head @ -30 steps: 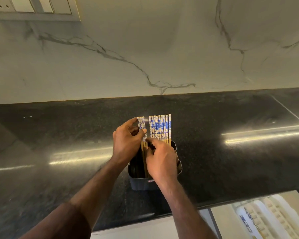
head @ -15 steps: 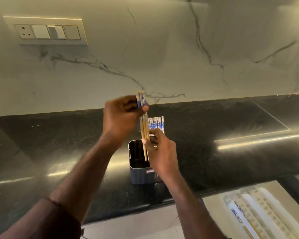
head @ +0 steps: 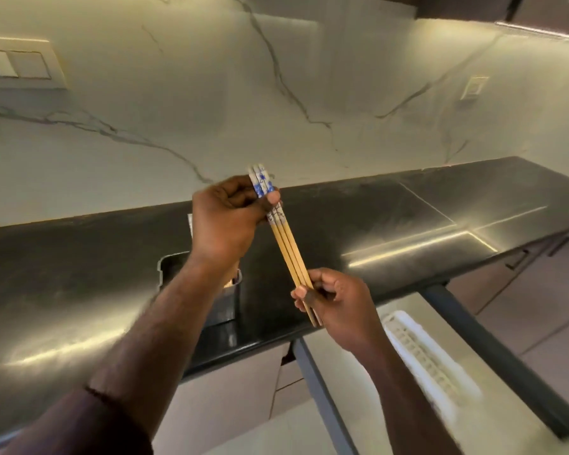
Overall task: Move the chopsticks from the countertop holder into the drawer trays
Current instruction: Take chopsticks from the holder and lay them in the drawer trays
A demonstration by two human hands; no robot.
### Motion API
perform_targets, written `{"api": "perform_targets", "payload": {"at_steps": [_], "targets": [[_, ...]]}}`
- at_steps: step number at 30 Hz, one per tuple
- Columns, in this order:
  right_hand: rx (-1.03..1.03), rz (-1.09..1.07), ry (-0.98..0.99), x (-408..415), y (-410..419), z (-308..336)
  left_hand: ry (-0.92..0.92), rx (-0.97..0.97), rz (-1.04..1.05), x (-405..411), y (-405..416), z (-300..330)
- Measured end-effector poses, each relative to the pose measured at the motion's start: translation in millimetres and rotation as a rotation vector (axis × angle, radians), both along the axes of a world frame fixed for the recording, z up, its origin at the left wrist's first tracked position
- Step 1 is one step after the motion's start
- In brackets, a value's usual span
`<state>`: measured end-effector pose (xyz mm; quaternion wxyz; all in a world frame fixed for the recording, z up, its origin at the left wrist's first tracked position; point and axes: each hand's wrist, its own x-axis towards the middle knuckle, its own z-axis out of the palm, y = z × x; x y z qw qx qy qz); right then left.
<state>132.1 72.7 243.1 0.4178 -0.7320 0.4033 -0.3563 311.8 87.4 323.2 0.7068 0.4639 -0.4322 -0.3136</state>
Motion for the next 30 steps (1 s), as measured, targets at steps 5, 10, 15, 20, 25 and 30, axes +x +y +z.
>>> {"api": "perform_targets", "payload": {"at_steps": [5,10,15,20,25,30], "targets": [[0.110,-0.070,0.130,-88.0,-12.1,-38.8,0.041,0.174,-0.045,-81.6,-31.7,-55.4],[0.233,-0.183,0.285,-196.0,-43.4,-107.4,0.106,0.365,-0.053,-192.1,-74.5,-134.9],[0.306,-0.200,0.500,-270.6,-77.0,-175.0,0.094,0.577,0.004,-276.1,-111.1,-223.5],[0.393,-0.232,0.631,-296.2,-96.9,-229.2,0.035,0.768,0.050,-315.2,-134.5,-295.6],[0.425,-0.262,0.683,-287.0,-105.1,-265.3,-0.371,0.905,0.043,-321.4,-140.6,-337.9],[0.337,-0.377,0.798,-272.4,-97.4,-275.6,-0.642,0.904,-0.025,-326.9,-132.1,-365.4]]}}
